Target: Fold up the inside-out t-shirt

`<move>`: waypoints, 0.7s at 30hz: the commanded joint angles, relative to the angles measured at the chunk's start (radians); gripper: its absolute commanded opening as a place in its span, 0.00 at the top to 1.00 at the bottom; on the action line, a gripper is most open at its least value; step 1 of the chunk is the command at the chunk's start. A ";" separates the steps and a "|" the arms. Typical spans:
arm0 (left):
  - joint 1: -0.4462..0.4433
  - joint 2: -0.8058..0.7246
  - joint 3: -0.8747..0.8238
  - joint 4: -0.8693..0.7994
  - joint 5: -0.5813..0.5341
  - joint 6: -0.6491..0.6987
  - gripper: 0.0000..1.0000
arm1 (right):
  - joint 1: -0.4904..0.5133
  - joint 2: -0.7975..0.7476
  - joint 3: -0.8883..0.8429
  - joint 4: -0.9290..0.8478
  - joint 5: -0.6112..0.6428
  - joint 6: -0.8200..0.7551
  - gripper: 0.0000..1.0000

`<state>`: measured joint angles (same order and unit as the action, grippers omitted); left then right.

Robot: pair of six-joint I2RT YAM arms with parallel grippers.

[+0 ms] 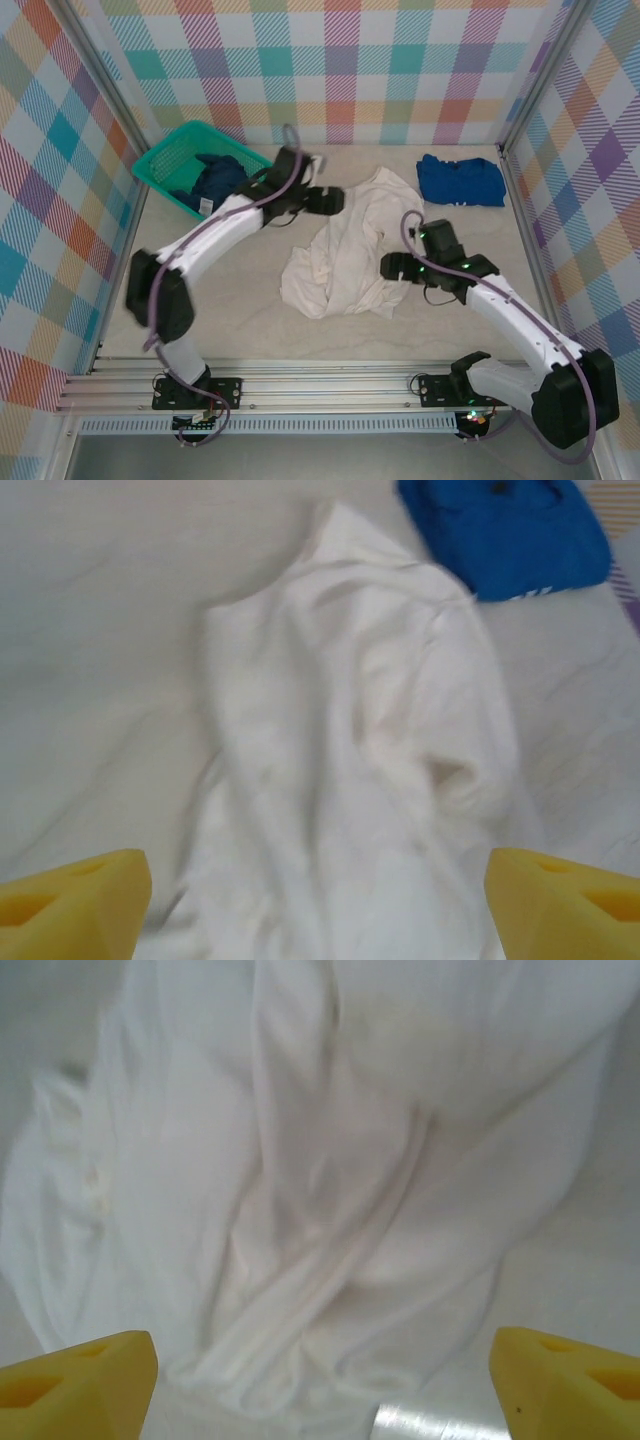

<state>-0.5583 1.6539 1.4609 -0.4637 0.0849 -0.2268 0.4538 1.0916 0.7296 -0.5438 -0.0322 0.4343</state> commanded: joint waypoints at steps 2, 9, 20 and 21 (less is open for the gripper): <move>0.068 -0.093 -0.240 0.048 -0.006 -0.055 0.17 | 0.094 0.027 -0.091 -0.036 -0.052 0.168 0.19; 0.072 0.036 -0.333 0.077 0.114 -0.054 0.23 | 0.200 0.086 -0.181 0.061 -0.029 0.247 0.20; 0.072 0.253 -0.273 0.149 0.143 -0.031 0.53 | 0.200 0.256 -0.147 0.230 0.059 0.125 0.58; 0.073 0.258 -0.272 0.152 0.145 -0.033 0.57 | 0.200 0.255 -0.147 0.238 0.056 0.120 0.65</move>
<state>-0.4805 1.8751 1.1587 -0.3683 0.1806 -0.2695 0.6483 1.3025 0.5789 -0.5030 0.0265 0.5980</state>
